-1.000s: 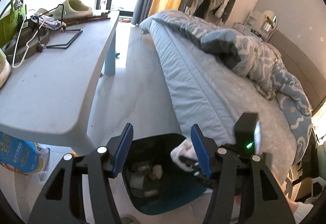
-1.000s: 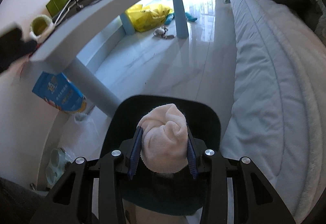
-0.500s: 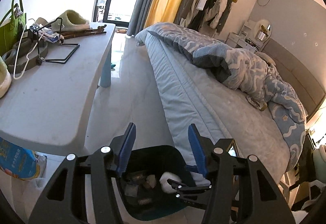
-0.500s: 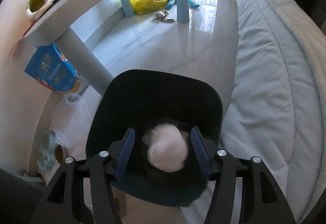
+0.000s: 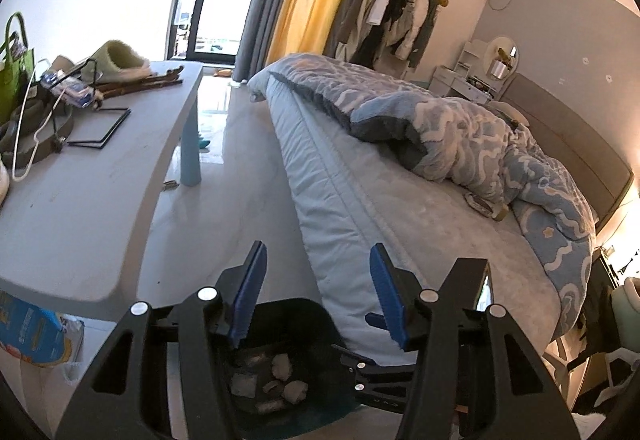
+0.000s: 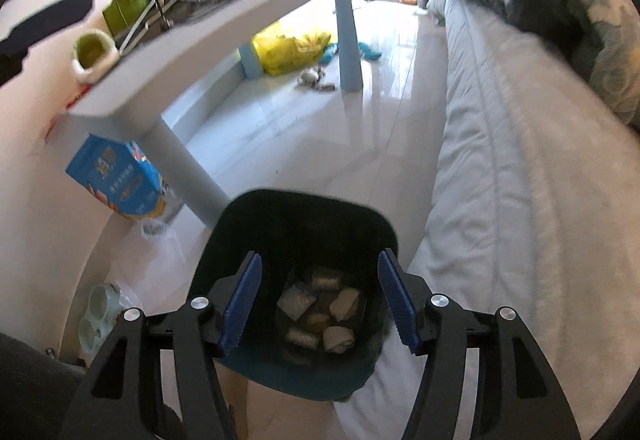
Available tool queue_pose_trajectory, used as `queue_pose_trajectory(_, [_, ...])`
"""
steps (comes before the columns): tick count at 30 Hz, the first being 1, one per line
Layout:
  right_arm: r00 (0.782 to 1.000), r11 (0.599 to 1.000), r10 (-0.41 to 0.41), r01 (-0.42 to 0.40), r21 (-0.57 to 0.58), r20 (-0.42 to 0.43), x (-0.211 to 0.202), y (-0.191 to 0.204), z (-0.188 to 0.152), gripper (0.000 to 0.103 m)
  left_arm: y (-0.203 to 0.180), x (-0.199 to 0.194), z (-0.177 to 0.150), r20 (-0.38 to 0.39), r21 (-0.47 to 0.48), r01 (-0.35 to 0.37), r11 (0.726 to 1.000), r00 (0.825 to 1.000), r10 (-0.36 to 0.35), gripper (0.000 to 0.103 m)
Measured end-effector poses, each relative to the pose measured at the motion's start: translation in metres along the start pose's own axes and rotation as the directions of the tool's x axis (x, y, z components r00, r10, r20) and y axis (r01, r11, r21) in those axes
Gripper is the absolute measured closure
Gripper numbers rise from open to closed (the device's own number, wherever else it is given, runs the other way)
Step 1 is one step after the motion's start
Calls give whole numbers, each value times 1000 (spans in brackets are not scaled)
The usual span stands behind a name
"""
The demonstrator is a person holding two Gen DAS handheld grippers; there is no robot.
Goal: Collect trash
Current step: 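Move both tools from the bin back over the bed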
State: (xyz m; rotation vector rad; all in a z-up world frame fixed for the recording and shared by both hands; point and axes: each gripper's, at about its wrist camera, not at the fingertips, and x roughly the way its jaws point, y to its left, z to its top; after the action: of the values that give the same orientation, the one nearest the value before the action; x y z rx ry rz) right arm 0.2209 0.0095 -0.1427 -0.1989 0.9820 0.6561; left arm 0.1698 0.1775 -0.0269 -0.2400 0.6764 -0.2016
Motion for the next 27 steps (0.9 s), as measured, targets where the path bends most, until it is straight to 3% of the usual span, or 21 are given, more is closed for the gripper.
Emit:
queue_pose_trajectory(9, [992, 999, -26, 21, 36, 125, -47, -30, 3, 40, -37, 4, 5, 29, 38, 19, 999, 999, -20, 45])
queue_pose_trajectory(27, [960, 972, -173, 131, 197, 218, -114, -126, -20, 35, -106, 46, 5, 2, 99, 56, 994, 998, -56, 35])
